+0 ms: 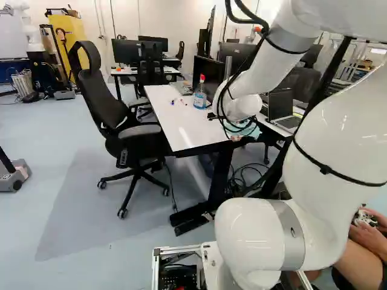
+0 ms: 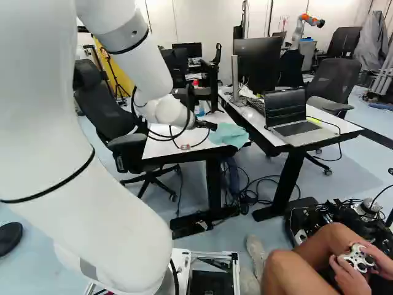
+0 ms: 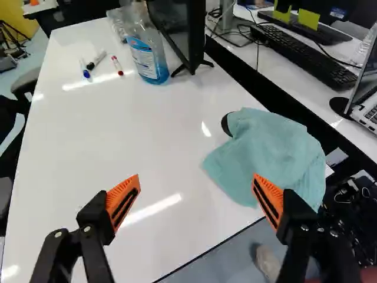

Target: Clean the table with the green towel

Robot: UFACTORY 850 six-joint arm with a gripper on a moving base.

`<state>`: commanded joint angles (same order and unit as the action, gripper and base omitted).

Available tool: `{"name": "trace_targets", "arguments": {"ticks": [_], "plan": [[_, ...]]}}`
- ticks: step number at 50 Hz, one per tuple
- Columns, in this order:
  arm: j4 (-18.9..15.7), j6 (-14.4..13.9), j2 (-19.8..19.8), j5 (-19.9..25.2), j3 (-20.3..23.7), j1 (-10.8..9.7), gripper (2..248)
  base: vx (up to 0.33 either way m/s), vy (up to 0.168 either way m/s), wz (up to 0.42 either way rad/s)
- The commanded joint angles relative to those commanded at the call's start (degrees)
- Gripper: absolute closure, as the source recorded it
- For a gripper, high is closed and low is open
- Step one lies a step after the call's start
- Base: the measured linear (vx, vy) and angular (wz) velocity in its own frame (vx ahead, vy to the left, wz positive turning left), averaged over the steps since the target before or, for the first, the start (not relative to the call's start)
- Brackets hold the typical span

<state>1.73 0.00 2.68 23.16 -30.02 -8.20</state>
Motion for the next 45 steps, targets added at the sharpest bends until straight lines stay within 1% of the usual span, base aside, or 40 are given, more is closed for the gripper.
{"name": "trace_targets", "arguments": {"ticks": [22, 45], "plan": [[-0.73, 0.00, 5.63, 11.35, 10.58, 3.47, 3, 0.000, 0.000, 0.000], [-1.29, 0.00, 9.90, 19.96, 18.60, 6.10, 3, 0.000, 0.000, 0.000]]}}
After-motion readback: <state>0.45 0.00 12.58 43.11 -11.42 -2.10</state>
